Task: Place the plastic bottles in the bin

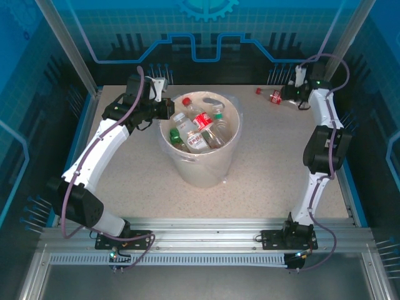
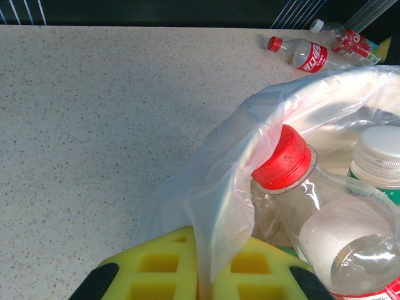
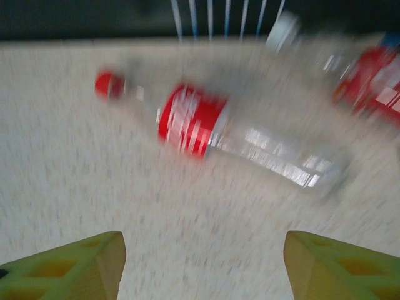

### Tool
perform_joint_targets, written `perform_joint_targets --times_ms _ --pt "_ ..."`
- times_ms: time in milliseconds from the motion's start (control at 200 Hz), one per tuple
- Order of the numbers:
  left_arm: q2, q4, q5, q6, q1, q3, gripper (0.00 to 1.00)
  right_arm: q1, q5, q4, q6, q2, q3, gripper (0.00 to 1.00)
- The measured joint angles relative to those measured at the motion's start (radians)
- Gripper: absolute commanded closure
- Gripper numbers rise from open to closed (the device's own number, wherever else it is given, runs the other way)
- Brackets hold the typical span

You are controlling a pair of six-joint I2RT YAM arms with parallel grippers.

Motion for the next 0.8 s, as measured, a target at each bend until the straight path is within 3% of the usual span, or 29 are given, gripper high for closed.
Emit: perform_joint_targets --times_ms 235,380,555,800 --pt "0.000 -0.001 0.000 0.000 0.000 0.000 1.00 0.000 0.046 0.058 0.057 0.324 0.468 0.38" --pt "0.000 -0.001 0.000 0.000 0.000 0.000 1.00 -0.001 0.040 0.032 0.118 0.491 0.578 0.38" --pt "0.000 -0.001 -0.001 0.000 0.000 0.000 1.00 -0.001 0.018 -0.026 0.146 0.517 0.507 0.36" --pt "-0.002 -0.002 -0.001 0.000 0.003 0.000 1.00 -0.001 -0.026 0.004 0.150 0.278 0.098 0.30"
